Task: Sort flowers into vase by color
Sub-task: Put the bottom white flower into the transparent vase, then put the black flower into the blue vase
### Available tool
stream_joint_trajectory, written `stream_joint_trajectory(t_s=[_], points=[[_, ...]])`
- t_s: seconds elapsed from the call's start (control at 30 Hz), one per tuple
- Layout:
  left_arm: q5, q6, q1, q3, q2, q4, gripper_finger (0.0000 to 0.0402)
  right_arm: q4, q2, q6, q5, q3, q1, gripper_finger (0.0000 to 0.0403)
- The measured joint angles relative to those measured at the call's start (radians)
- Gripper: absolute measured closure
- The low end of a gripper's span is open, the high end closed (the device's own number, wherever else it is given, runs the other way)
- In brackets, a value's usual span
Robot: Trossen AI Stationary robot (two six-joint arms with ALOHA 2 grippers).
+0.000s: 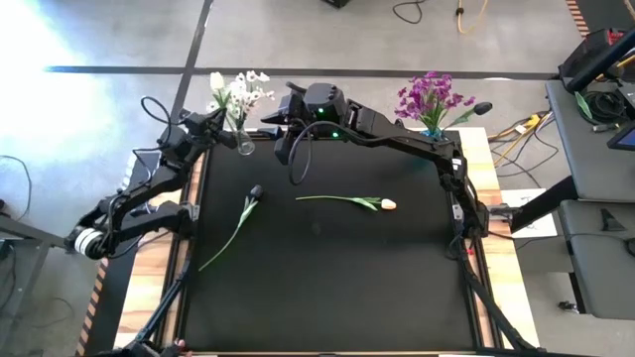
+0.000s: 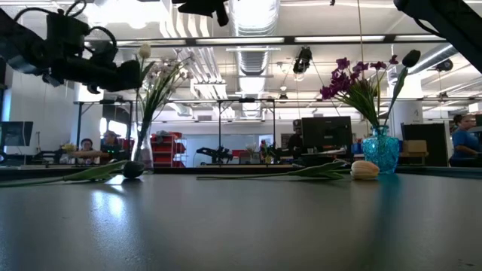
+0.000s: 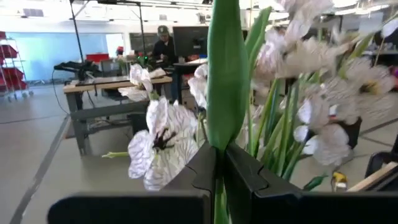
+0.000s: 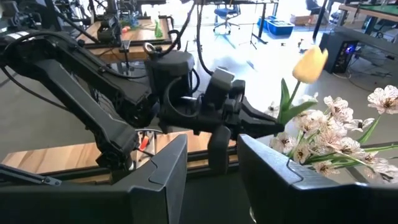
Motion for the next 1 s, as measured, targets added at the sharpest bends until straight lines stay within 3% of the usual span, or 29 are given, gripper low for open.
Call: stream_joint_trajectory(t_s=[0.27, 0.43, 0.77, 1.0], points=[[-0.031, 0.018, 0.000, 0.003, 0.108, 0.000, 0.0399, -0.030, 0.000, 0.014, 0.000, 0.000, 0.000, 0.0270], [-0.030, 0.018, -0.001, 0.004, 0.124, 0.001, 0.0372, -0.049, 0.000, 0.015, -0.001, 0.000, 0.002, 0.0275], [-0.023, 0.019, -0.001, 0.004, 0.022, -0.125, 0.0296, -0.049, 0.000, 0.015, -0.001, 0.000, 0.002, 0.0276], [0.028, 0.014, -0.001, 0.004, -0.099, -0.244, 0.0271, -0.049, 0.000, 0.014, -0.001, 0.000, 0.002, 0.0274]])
